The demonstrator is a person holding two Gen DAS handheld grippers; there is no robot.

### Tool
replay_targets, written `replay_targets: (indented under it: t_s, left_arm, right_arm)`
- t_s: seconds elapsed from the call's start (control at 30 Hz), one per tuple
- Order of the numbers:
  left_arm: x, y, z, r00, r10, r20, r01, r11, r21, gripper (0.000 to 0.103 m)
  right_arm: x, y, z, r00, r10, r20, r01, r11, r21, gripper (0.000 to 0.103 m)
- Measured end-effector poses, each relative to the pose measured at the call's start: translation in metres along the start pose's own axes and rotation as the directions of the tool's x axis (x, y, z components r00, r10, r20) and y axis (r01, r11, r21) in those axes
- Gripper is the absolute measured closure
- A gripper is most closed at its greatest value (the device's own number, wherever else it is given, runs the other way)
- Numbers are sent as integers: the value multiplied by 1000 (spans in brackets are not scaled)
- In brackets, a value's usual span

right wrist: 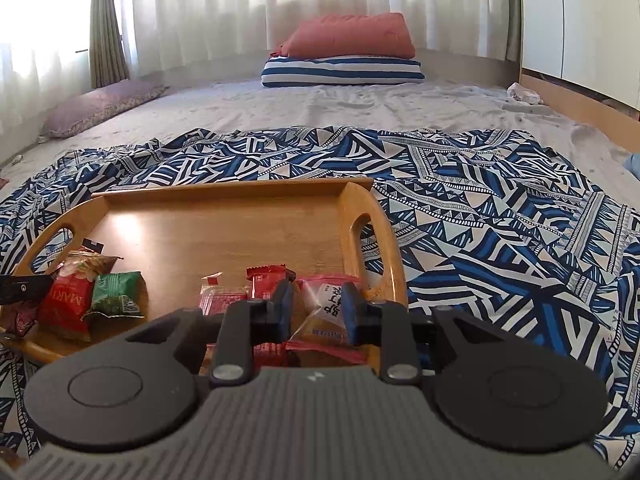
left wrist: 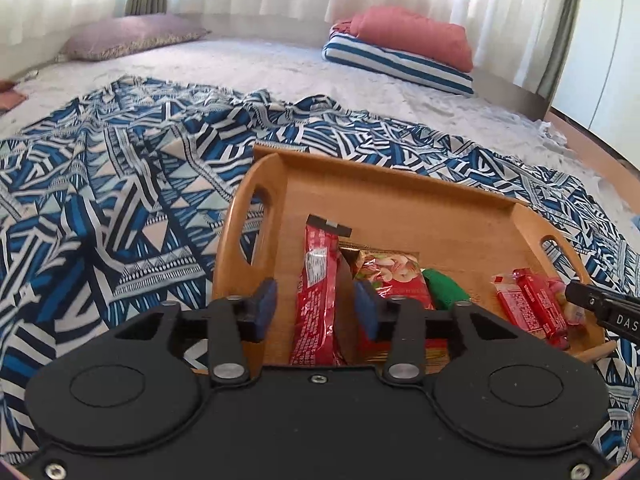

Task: Organize snacks
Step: 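Carry the red bar and white-red packet over the wooden tray with both tools, then open both grippers to drop the bar and packet onto the tray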

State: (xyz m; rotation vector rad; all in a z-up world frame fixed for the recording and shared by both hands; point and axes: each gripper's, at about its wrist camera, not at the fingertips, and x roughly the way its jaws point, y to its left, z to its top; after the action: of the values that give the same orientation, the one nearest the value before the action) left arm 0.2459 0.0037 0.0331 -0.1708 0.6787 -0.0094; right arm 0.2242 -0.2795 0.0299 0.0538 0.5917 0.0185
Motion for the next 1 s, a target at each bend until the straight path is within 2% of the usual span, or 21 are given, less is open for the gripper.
replay_targets:
  t_s: [0.17, 0.2, 0.3, 0.43, 0.77, 1.0]
  left_arm:
    - [-13, 2, 2, 1000, -23, 11, 23, 1000, 16, 45]
    - [-17, 1, 2, 999, -28, 15, 28, 999, 24, 44]
    - [-29, 0, 1, 999, -47, 23, 45, 998, 50, 36]
    - [-48, -2, -4, 998, -61, 21, 59, 995, 82, 26]
    - [-94, -1, -29, 996, -90, 7, 88, 987, 131, 18]
    - [-120, 8, -58, 993, -118, 12, 115, 983, 145, 14]
  right_arm:
    - [-12, 1, 1, 1000, 11, 19, -11, 1000, 9, 60]
    - [-16, 1, 2, 1000, 13, 23, -13, 1000, 8, 53]
    - [-27, 3, 1, 999, 23, 32, -23, 1000, 6, 52]
    - [-44, 7, -3, 998, 38, 40, -38, 999, 1, 45]
    - [-89, 26, -25, 995, 80, 63, -78, 997, -25, 32]
    - [-122, 49, -58, 992, 102, 71, -96, 992, -86, 20]
